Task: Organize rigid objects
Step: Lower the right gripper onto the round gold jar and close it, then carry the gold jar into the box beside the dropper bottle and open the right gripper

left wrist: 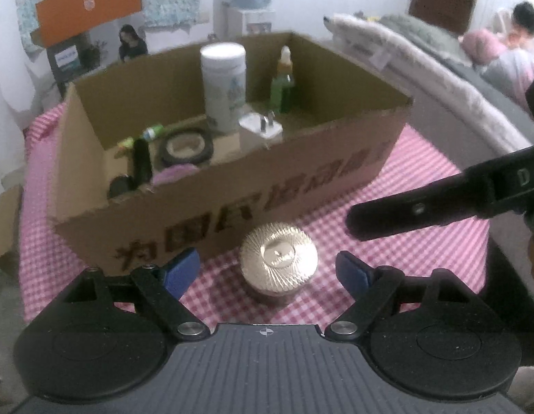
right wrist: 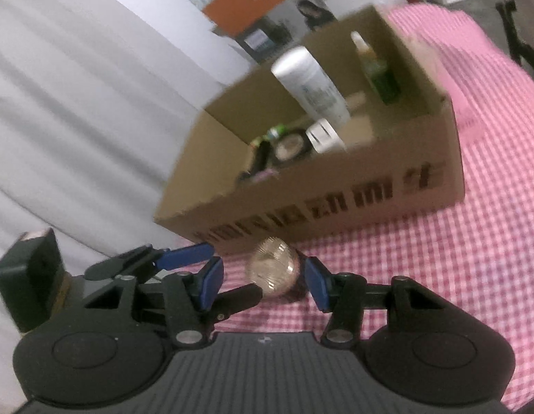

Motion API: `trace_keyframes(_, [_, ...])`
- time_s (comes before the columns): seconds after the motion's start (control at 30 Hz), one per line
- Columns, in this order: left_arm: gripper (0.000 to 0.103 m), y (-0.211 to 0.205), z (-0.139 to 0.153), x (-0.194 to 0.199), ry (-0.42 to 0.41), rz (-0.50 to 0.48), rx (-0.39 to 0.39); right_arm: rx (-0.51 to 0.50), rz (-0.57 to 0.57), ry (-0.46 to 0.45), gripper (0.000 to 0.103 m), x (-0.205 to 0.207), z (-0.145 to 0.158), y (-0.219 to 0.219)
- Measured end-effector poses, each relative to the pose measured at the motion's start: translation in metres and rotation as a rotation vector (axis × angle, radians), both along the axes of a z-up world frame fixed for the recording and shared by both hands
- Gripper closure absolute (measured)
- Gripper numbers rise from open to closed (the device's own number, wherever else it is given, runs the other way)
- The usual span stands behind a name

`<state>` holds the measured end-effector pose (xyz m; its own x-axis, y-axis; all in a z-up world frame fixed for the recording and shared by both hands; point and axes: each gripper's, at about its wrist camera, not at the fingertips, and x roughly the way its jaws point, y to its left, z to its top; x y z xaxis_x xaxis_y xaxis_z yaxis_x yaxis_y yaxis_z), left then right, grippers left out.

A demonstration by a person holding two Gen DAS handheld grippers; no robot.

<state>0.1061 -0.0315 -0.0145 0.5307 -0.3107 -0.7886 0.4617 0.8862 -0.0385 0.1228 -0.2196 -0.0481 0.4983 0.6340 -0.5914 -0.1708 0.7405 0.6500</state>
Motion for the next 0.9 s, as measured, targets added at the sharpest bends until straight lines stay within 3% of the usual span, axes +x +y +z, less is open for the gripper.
trace_keyframes(0.2, [0.028,-0.009,-0.019,0.007,0.001,0.006,0.046,-0.002,0.0,0.036,0.048,0.014,-0.024,0.012])
trace_keyframes(0.37, [0.044,-0.007,-0.023,0.005,0.021,0.002,-0.003,0.009,-0.002,0.061,0.055,0.027,-0.037,0.018])
trace_keyframes(0.9, [0.044,-0.032,-0.029,-0.005,0.023,-0.042,0.041,0.036,-0.024,0.119,0.059,0.021,-0.05,0.007])
